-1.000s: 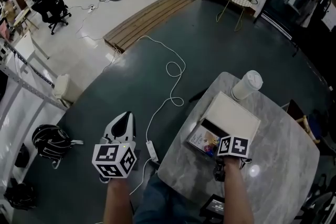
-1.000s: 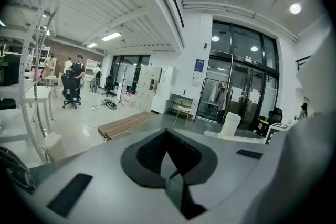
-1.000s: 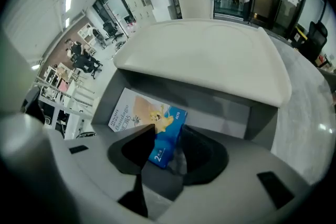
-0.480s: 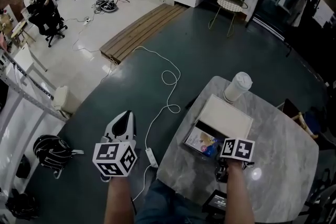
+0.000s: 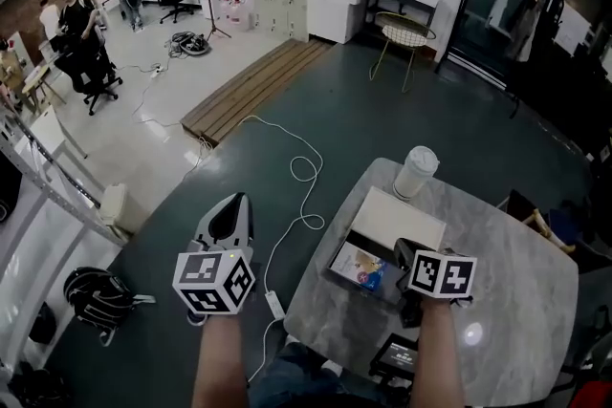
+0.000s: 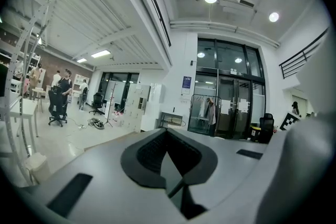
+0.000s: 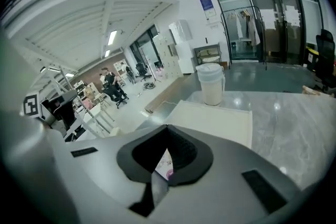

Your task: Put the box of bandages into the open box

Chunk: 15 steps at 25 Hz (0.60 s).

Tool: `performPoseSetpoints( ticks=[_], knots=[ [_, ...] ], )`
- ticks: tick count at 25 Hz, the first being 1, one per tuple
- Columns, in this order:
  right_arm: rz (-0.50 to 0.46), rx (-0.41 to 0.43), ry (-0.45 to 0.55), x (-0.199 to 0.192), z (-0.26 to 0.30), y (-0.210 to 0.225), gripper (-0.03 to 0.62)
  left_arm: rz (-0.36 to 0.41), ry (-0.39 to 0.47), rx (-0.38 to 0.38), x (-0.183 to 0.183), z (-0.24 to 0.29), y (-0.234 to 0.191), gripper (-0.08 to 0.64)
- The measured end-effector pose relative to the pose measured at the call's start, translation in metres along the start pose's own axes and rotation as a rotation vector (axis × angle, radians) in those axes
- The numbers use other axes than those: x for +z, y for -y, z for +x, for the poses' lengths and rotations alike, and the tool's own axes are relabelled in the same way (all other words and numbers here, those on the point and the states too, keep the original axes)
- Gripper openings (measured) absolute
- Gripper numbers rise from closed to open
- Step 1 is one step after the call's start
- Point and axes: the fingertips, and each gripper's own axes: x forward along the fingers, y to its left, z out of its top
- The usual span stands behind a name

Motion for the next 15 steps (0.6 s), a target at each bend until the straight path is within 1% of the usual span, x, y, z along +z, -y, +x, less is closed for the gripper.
performPoseSetpoints(
  ticks=[4,7,9,12,15],
  knots=[
    [-0.095,0.068,0.14,0.036,-0.018,-0.019,0.025,0.016,0.049,-0.013,0.022,0.001,0.007,0.012],
    [-0.152,0.11,0.279,0.063,-0.038,-0.028,0.025,0.026,0.081,-0.021,0.036,0.0,0.013,0.012],
    [-0.208,0.129,0.396,0.078,-0.053,-0.034,0.025,0.036,0.099,-0.03,0.044,-0.001,0.016,0.012],
    [-0.295,0.135,0.602,0.096,-0.08,-0.042,0.025,0.048,0.122,-0.045,0.051,-0.002,0.021,0.012],
    [-0.323,0.112,0.753,0.106,-0.105,-0.043,0.025,0.054,0.137,-0.062,0.055,-0.001,0.026,0.012]
  ],
)
